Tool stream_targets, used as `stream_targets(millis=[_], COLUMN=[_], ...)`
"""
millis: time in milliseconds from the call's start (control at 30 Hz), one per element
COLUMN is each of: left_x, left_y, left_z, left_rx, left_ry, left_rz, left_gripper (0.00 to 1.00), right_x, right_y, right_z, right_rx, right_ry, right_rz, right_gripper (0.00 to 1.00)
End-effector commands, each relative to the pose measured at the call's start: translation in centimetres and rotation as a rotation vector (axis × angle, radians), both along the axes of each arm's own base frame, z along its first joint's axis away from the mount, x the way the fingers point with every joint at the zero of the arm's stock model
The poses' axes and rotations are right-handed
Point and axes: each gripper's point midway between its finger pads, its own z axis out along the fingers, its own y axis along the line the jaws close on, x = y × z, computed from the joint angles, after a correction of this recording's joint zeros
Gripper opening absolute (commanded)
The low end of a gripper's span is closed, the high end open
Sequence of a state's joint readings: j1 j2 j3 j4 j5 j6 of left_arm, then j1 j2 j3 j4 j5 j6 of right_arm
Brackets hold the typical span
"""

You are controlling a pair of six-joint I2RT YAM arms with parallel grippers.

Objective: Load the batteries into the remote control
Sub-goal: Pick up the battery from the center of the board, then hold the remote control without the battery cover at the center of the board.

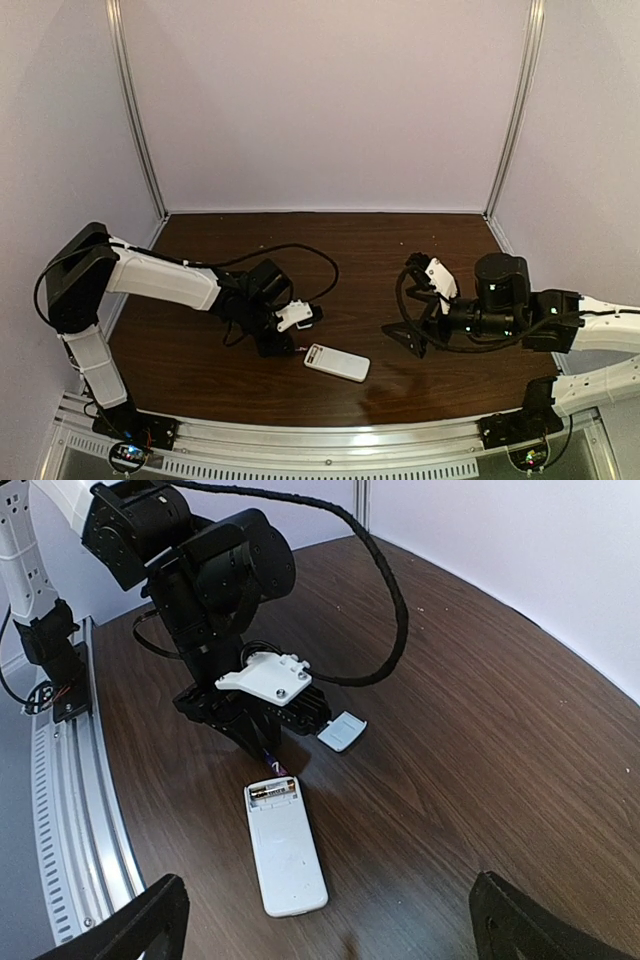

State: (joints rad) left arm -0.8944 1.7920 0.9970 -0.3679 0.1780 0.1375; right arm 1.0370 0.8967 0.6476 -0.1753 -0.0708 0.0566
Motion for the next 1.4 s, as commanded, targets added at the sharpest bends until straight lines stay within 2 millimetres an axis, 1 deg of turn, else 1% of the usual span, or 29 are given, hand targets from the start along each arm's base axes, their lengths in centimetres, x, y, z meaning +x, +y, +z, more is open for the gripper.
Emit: stream_targets(millis=[0, 67, 167, 333, 433, 533, 600, 800, 967, 1000, 1067, 1167, 1233, 1300, 1367], left_x=[-0.4, -1.0, -1.0, -1.4, -1.4, -0.9, -0.4, 0.9, 1.7, 1.9, 2.3, 2.4, 2.9, 3.0, 3.0], left_y=[-1.7, -2.1, -2.3, -2.3, -2.3, -2.4, -2.4, -3.0, -2.9, -2.8, -2.3, -1.6, -0.6, -0.3, -0.1], left_z=[0.0, -0.1, -0.4, -0.5, -0.3, 0.7, 1.6, 6.0, 9.9, 10.4, 11.2, 11.4, 10.6, 10.1, 9.9], left_rx=[-0.033, -0.041, -0.036, -0.035, -0.037, -0.059, -0.077, -0.213, -0.341, -0.356, -0.384, -0.384, -0.323, -0.285, -0.287], left_ry=[0.008, 0.022, 0.025, 0.036, 0.039, 0.017, 0.003, -0.010, -0.040, -0.051, -0.065, -0.059, -0.038, -0.021, -0.017], left_rz=[-0.069, -0.095, -0.102, -0.115, -0.100, -0.066, -0.030, 0.080, 0.189, 0.204, 0.276, 0.340, 0.426, 0.454, 0.475], left_gripper=[0.26, 0.26, 0.22, 0.13, 0.06, 0.00, 0.00, 0.00, 0.00, 0.00, 0.00, 0.00, 0.00, 0.00, 0.00], right_x=[-0.2, -0.1, -0.1, -0.2, -0.2, 0.0, 0.2, 0.6, 0.5, 0.4, 0.3, 0.4, 0.5, 0.5, 0.5], right_y=[-0.2, -0.3, -0.3, -0.5, -0.5, -0.3, 0.0, 1.0, 2.1, 2.3, 2.9, 3.5, 3.8, 4.2, 4.4], right_z=[-0.5, -0.4, -0.3, -0.6, -1.5, -3.3, -4.3, -7.9, -11.6, -12.3, -13.0, -13.8, -14.6, -15.5, -16.5], right_rx=[0.008, 0.012, 0.010, 0.013, 0.005, -0.039, -0.071, -0.210, -0.347, -0.370, -0.391, -0.403, -0.438, -0.462, -0.488], right_ry=[0.013, 0.009, 0.005, 0.016, 0.035, 0.066, 0.079, 0.121, 0.146, 0.152, 0.159, 0.165, 0.154, 0.162, 0.175], right_rz=[-0.007, -0.008, -0.013, -0.016, -0.023, -0.034, -0.041, -0.029, 0.012, 0.023, 0.043, 0.055, 0.078, 0.093, 0.107], right_gripper=[1.00, 1.00, 1.00, 1.00, 1.00, 1.00, 1.00, 1.00, 1.00, 1.00, 1.00, 1.00, 1.00, 1.00, 1.00])
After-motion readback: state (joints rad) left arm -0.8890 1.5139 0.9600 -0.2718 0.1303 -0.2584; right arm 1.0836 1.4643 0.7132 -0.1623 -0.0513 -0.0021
